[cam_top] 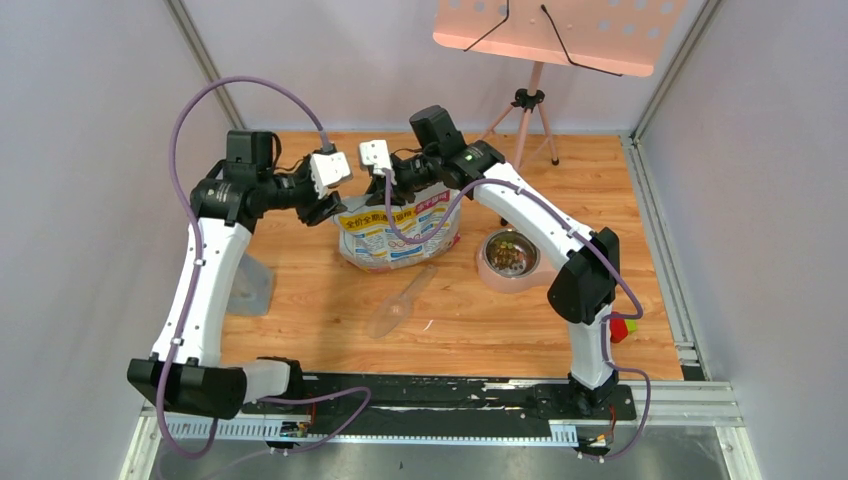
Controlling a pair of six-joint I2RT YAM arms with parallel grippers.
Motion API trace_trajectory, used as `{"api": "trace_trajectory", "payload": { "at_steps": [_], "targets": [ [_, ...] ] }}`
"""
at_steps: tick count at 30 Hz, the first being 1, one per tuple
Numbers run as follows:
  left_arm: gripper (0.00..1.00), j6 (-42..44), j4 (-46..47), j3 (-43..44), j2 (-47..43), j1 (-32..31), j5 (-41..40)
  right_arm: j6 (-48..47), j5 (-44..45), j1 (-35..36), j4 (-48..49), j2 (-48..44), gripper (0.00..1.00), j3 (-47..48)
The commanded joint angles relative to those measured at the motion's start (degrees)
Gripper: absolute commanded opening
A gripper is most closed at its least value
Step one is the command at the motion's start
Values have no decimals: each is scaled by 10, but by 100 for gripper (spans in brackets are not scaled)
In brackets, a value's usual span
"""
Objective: Serve the pet food
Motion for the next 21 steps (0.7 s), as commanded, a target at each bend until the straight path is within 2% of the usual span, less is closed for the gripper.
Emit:
{"api": "trace_trajectory", "payload": {
  "at_steps": [1, 7, 14, 19, 21],
  "targets": [
    [57, -30, 45, -10, 24, 2, 53, -2, 9, 1, -7, -15, 21, 4],
    [52, -40, 79, -17, 56, -5, 84, 9, 24, 2, -6, -5, 18, 18],
    [46, -30, 72, -27, 78, -18, 110, 36, 34, 0, -3, 11, 15, 33],
    [34, -25, 73, -44, 87, -20, 129, 65, 33, -6, -2, 22, 15, 51],
    [27, -23, 73, -50, 90, -20, 132, 69, 32, -8, 0, 21, 18, 48]
  ]
}}
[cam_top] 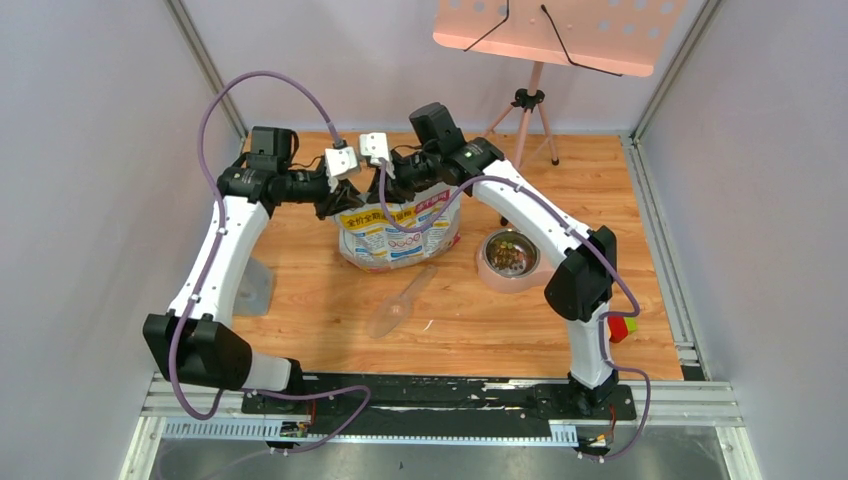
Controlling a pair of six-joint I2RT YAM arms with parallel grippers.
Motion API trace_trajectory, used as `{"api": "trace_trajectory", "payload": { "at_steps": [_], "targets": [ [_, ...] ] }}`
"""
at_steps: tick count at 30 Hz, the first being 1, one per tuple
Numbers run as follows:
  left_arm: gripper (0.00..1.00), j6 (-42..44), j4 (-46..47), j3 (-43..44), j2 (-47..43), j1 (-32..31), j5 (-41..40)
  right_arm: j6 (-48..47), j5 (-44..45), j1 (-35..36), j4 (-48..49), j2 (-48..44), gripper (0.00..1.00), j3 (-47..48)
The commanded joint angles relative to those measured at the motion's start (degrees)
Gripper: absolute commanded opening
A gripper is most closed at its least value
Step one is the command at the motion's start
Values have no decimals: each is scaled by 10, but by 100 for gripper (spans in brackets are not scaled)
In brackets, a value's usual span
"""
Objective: Serve the pet food
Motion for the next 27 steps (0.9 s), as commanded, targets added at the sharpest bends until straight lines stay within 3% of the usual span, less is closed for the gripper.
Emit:
{"api": "trace_trajectory", "payload": {
  "at_steps": [1, 7, 11, 20, 27],
  "targets": [
    [22, 6, 8, -15, 13, -10, 24, 25, 18, -8, 15, 6, 23, 23],
    [4, 7, 6, -10, 5, -10, 2, 51, -8, -43, 12, -34, 65, 4],
    [0, 6, 2, -1, -10, -10, -11, 11, -12, -64, 0, -71, 80, -45],
    [0, 19, -33, 20, -34, -10, -51, -58, 6, -84, -54, -116, 83, -89],
    [0, -20, -20, 39, -33, -9, -66, -83, -14, -92, -118, -150, 83, -91]
  ]
}}
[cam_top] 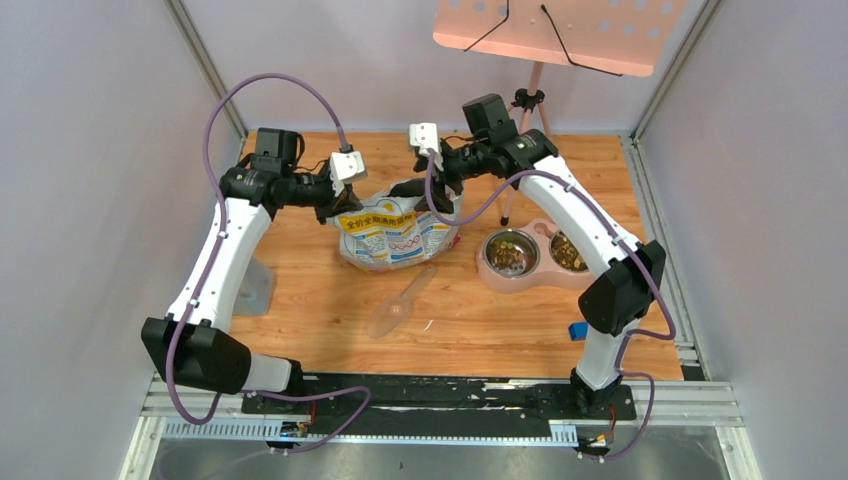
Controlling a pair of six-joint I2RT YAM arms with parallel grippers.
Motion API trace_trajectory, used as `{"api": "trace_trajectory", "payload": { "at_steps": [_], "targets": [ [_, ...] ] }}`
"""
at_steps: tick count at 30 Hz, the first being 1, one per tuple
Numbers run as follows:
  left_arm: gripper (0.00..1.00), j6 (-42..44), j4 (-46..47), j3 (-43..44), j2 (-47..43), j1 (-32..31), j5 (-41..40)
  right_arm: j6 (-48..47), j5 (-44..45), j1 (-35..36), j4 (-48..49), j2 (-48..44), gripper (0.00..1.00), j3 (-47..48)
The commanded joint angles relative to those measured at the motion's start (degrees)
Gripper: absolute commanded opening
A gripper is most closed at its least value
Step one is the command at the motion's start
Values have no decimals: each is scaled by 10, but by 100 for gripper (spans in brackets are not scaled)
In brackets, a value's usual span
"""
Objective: Serve the pet food
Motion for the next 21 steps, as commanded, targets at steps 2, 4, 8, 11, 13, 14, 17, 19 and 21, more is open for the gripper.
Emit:
{"api": "trace_trajectory", "payload": {
  "at_steps": [2, 4, 8, 11, 13, 14, 17, 19, 21],
  "targets": [
    [0, -30, 17, 45, -29, 4, -13, -43, -6, -7, -54, -51, 83, -20],
    [0, -33, 22, 48, -33, 4, -10, -52, 7, -7, -49, -55, 81, -38],
    [0, -32, 24, 52, -38, 4, -15, -52, 27, -14, -34, -41, 74, -48],
    [0, -25, 19, 53, -47, 4, -21, -57, 55, -15, -26, -28, 65, -47],
    [0, -21, 17, 53, -55, 5, -30, -60, 78, -18, -19, -24, 58, -48],
    [0, -18, 16, 52, -57, 6, -36, -63, 83, -21, -18, -23, 55, -49],
    [0, -16, 13, 50, -66, 18, -44, -75, 83, -36, -17, -22, 36, -50],
    [0, -16, 14, 50, -69, 30, -51, -83, 81, -45, -19, -25, 10, -49],
    [0, -16, 15, 49, -73, 43, -54, -91, 64, -57, -26, -30, 0, -48]
  ]
}}
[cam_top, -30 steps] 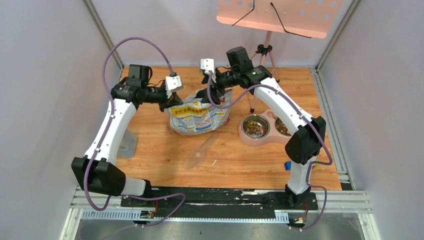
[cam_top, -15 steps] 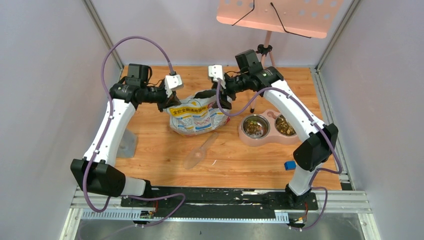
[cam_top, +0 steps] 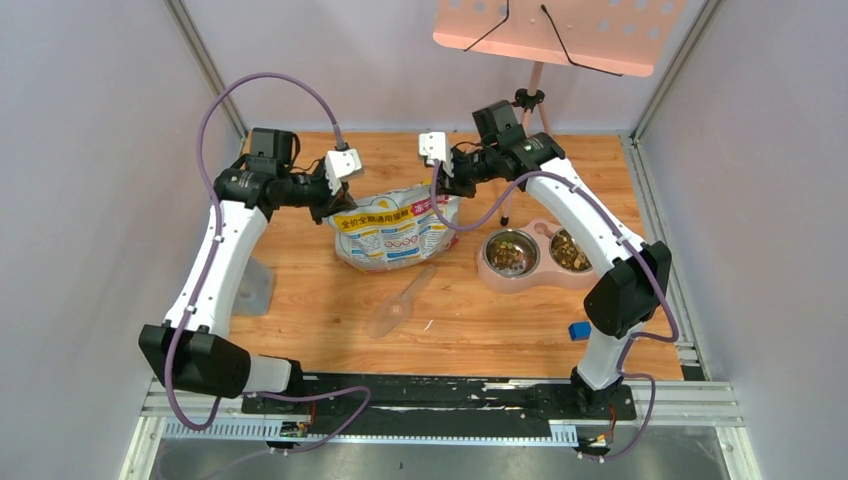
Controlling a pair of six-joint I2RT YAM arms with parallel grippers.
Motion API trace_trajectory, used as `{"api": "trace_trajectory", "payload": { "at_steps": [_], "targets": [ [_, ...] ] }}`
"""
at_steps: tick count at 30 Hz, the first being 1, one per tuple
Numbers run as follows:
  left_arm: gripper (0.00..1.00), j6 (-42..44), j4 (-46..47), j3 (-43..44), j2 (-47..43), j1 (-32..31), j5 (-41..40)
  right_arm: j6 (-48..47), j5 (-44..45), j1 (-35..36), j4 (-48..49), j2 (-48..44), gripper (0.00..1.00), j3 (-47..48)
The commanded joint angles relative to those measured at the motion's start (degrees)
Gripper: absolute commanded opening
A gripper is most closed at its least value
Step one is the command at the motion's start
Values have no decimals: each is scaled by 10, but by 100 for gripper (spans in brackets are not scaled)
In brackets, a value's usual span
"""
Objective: Serve the pet food
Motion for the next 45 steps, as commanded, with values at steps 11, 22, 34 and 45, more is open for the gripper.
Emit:
{"api": "trace_trajectory", "payload": {
  "at_steps": [11, 22, 34, 45],
  "targets": [
    [36, -26, 88, -14, -79, -2, 27, -3, -76, -39, -99, 31, 0, 86],
    [49, -24, 94, 34, 16, -112, 14, 18, -39, -14, -87, 41, 0, 86],
    [26, 7, 93, 27, 34, -115, -5, -6, -8, -15, -86, 14, 0, 50],
    [0, 19, 68, 43, 41, -115, 13, 14, -70, -13, -81, -2, 38, 65]
  ]
}}
